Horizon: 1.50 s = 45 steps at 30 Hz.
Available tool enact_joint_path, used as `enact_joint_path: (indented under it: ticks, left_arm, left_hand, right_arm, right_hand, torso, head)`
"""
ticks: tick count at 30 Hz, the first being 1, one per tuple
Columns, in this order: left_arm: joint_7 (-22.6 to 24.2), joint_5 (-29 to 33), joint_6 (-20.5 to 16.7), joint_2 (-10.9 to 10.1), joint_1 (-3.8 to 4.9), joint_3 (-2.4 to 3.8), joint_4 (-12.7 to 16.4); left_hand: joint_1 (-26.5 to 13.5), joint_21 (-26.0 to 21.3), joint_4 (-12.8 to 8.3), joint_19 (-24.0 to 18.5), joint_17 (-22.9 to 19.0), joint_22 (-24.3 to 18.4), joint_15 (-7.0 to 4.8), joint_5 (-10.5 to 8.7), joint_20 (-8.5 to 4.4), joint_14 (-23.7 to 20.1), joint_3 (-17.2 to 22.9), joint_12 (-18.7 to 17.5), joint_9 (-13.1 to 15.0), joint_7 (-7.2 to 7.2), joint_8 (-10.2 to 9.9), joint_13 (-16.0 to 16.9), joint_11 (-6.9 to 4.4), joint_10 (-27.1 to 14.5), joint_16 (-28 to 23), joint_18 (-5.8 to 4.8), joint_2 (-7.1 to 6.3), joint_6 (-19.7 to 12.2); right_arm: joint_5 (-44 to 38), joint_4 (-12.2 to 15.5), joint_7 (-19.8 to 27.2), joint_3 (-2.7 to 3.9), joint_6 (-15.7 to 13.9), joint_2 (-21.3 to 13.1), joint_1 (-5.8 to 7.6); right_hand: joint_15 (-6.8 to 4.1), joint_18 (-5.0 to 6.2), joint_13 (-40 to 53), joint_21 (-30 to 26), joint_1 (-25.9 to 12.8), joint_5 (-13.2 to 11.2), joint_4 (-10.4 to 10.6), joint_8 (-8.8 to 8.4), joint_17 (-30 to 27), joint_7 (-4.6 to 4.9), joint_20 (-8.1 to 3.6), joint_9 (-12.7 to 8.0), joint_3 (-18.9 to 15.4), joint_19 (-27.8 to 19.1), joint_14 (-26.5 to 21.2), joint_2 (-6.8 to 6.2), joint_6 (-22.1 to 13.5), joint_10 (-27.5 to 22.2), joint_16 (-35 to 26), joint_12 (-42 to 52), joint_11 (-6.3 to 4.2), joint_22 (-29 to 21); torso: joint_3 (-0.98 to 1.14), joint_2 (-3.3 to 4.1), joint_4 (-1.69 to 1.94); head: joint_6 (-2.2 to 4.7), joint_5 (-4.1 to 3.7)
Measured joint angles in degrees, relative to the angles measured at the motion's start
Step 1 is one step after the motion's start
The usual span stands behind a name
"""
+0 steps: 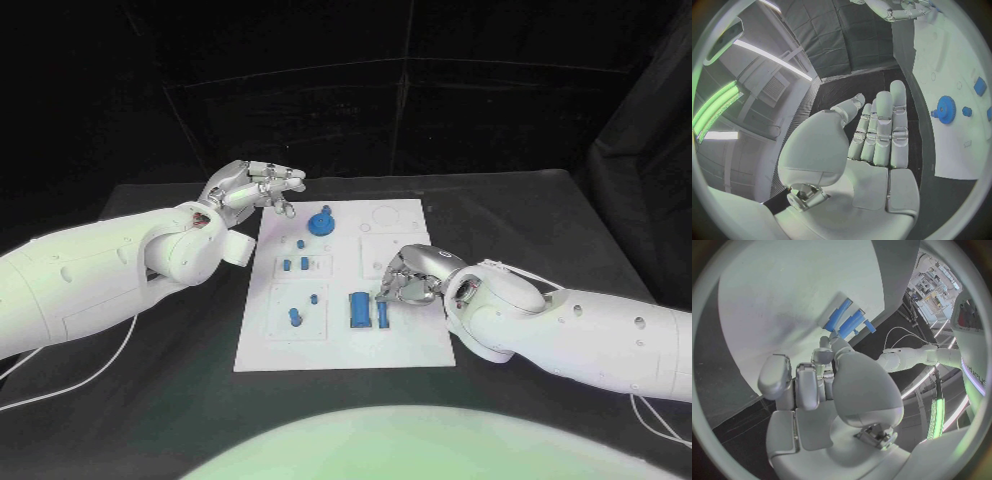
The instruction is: Assemble the parts on the task board
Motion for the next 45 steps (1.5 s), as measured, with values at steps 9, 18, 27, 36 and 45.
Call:
enact_joint_path:
  ticks: [9, 18, 27, 36, 45]
  left_arm:
    - [-0.05, 0.00, 0.02, 0.02, 0.00, -0.02, -0.08]
    - [-0.10, 0.00, 0.03, -0.01, 0.00, -0.04, -0.19]
    - [-0.18, 0.00, 0.04, -0.01, 0.00, -0.05, -0.27]
    - [-0.20, 0.00, 0.07, 0.06, -0.04, -0.09, -0.75]
    - [-0.01, 0.19, -0.04, 1.03, -0.53, -0.11, -3.54]
  left_hand:
    - [0.00, 0.00, 0.00, 0.00, 0.00, 0.00, 0.00, 0.00, 0.00, 0.00, 0.00, 0.00, 0.00, 0.00, 0.00, 0.00, 0.00, 0.00, 0.00, 0.00, 0.00, 0.00]
    - [0.00, -0.23, 0.00, 0.00, -0.08, -0.07, 0.00, 0.00, 0.00, 0.00, 0.00, 0.00, 0.00, 0.00, 0.00, 0.00, -0.21, -0.21, 0.00, 0.00, 0.00, 0.00]
    - [0.00, -0.23, 0.00, 0.00, -0.08, -0.07, 0.00, 0.00, 0.00, 0.00, 0.00, 0.00, 0.00, 0.00, 0.00, 0.00, -0.21, -0.21, 0.00, 0.00, 0.00, 0.00]
    - [0.00, -0.37, 0.27, 0.00, -0.20, -0.19, 0.00, 0.00, 0.00, 0.00, -0.27, 0.27, 0.00, 0.00, 0.00, 0.00, 0.01, -0.42, 0.00, 0.00, 0.00, 0.00]
    - [-2.31, -7.18, 1.99, -5.02, -6.09, -4.52, 0.73, 0.00, 0.88, -5.49, -3.27, -0.06, 0.08, -0.79, 1.54, -0.79, -0.15, -0.66, -10.66, -0.01, -0.80, 0.85]
  right_arm:
    - [-1.75, -0.30, -0.52, 0.05, 1.43, 0.33, -0.70]
    - [-2.26, -0.52, -0.26, -0.04, -1.83, 0.47, -1.47]
    - [0.99, -0.11, 3.40, -0.06, -6.67, -0.33, -1.53]
    - [19.83, 1.86, 17.90, -0.06, -8.85, -4.36, -0.57]
    - [46.90, -9.75, 32.93, 0.61, -4.62, -2.05, 5.05]
  right_hand:
    - [0.00, 0.00, 0.00, 0.00, 0.00, -0.01, -0.23, 0.00, -0.01, 0.00, 0.00, 0.02, -0.22, 0.00, 0.00, 0.00, 0.00, 0.00, 0.00, 0.00, 0.00, 0.01]
    - [0.00, 0.00, -1.44, -0.50, -0.76, -0.01, 0.41, 0.66, -0.36, 0.12, 0.00, 0.08, -0.86, 0.00, 0.00, 0.76, -1.04, -0.20, -0.64, -1.55, 0.20, -1.39]
    - [0.22, 0.01, -6.38, -2.44, -2.89, 2.06, 1.32, 0.94, -3.09, 1.29, 0.35, 0.00, -4.16, -1.33, 0.22, 0.15, -4.69, -4.09, -2.75, -7.40, 1.13, -4.73]
    - [2.50, 1.38, -13.21, -8.39, -1.32, 5.66, 1.13, -1.06, -13.10, 3.96, 2.19, -2.14, -6.64, -5.52, -0.47, 2.16, -12.51, -10.95, -11.48, -14.83, 3.54, -13.76]
    - [6.67, 4.06, -33.13, -37.08, 4.04, 5.57, -1.81, -5.64, -45.68, 7.23, 6.11, -6.21, -6.25, -20.30, -16.39, 5.53, -14.27, -17.19, -52.16, -34.78, 7.43, -41.77]
  torso:
    - [0.00, -0.03, -0.03]
    - [-0.01, -0.08, -0.07]
    - [-0.02, -0.08, -0.07]
    - [-0.10, -0.49, -0.18]
    - [-0.59, -2.29, -0.79]
  head:
    - [-0.12, 0.08]
    - [-0.13, 0.16]
    - [0.15, 0.05]
    - [1.72, -0.51]
    - [5.41, -0.83]
